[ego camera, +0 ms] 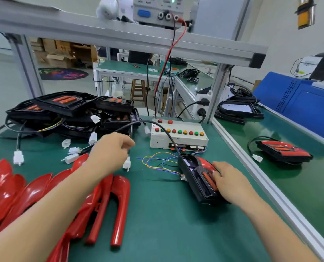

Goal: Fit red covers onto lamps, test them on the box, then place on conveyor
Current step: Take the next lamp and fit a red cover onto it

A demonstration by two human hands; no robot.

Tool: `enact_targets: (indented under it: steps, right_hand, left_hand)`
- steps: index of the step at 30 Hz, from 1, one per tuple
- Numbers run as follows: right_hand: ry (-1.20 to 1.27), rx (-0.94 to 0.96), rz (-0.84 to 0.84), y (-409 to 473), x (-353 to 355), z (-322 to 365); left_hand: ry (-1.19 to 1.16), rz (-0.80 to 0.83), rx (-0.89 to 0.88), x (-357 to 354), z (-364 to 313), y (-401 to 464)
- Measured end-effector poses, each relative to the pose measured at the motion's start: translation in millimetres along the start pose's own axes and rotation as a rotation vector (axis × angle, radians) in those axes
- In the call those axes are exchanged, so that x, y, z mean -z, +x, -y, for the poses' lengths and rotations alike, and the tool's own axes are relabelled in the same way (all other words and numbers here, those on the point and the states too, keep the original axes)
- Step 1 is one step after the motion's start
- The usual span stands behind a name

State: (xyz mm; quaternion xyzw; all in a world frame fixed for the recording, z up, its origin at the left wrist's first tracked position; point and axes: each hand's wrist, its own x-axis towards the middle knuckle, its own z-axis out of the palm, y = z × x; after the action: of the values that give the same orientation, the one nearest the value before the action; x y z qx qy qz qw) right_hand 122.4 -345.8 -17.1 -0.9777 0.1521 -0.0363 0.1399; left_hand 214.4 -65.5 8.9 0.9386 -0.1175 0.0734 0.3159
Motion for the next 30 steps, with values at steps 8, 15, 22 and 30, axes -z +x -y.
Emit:
enact_targets:
  steps: [8,15,22,30]
  right_hand:
    - [-0.002,0.298,-0.015,-7.6,-10.4,78.4]
    - [0.07,0.598,0.062,-28.0,-40.2,131.0]
    - [0.074,0.714,0.084,-36.4,-58.9,154.3]
    - [0.064,0.72,0.084,-38.0,-64.8,156.9]
  left_hand:
    - [0.043,-0.048,0.064,19.0,24.9,-20.1]
    - [0.085,-0.26,0.193,68.2,57.5,-24.8]
    - [0.696,-0.114,0.434,107.1,100.6,-36.2]
    - [0.699,0.147,0.41,81.8,126.1,-49.5]
